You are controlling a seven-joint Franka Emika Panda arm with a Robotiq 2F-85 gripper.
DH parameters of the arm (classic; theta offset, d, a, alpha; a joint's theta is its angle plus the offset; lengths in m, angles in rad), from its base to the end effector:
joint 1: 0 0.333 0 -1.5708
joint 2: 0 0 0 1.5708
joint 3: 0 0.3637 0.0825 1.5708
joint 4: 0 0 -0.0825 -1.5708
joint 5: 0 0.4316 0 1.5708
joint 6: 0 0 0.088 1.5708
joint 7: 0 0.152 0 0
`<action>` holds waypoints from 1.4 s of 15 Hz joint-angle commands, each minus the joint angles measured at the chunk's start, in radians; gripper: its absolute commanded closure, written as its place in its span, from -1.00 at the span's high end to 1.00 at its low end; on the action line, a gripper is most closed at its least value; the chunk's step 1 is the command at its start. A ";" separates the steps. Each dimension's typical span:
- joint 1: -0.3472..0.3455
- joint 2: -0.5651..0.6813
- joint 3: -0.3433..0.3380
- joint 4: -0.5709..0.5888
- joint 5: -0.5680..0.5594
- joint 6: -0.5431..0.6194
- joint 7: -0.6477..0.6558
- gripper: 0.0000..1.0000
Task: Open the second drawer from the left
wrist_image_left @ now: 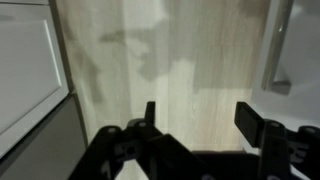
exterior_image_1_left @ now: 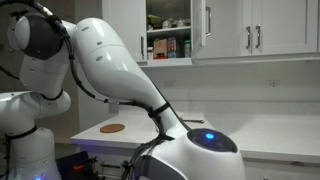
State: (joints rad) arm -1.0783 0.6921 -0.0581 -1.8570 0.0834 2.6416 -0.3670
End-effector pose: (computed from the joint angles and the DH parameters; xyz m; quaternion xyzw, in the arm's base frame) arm 0.2981 -0.6410 0.1059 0.9150 -0.4007 0.0369 0.0297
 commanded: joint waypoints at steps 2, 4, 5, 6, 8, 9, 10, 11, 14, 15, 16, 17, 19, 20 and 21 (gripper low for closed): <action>0.060 -0.058 -0.078 0.057 -0.059 -0.051 0.022 1.00; 0.076 -0.077 -0.090 0.061 -0.071 -0.046 0.018 1.00; 0.088 -0.097 -0.089 0.057 -0.073 -0.051 0.012 1.00; 0.100 -0.117 -0.091 0.048 -0.077 -0.053 0.010 1.00; 0.131 -0.181 -0.094 0.022 -0.098 -0.088 0.003 1.00; 0.141 -0.233 -0.090 -0.007 -0.101 -0.109 -0.009 1.00; 0.158 -0.271 -0.090 -0.016 -0.107 -0.141 -0.016 1.00; 0.177 -0.316 -0.092 -0.030 -0.113 -0.186 -0.025 1.00; 0.235 -0.447 -0.108 -0.055 -0.137 -0.359 -0.059 1.00; 0.260 -0.495 -0.118 -0.065 -0.151 -0.424 -0.065 1.00; 0.285 -0.545 -0.128 -0.078 -0.162 -0.490 -0.076 1.00; 0.314 -0.593 -0.139 -0.088 -0.185 -0.551 -0.077 1.00; 0.374 -0.690 -0.157 -0.117 -0.233 -0.670 -0.085 1.00; 0.405 -0.740 -0.163 -0.135 -0.257 -0.724 -0.090 1.00; 0.438 -0.782 -0.169 -0.153 -0.282 -0.763 -0.089 1.00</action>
State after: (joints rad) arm -0.7307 0.0639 -0.1960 -1.9138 -0.1338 1.9739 -0.4336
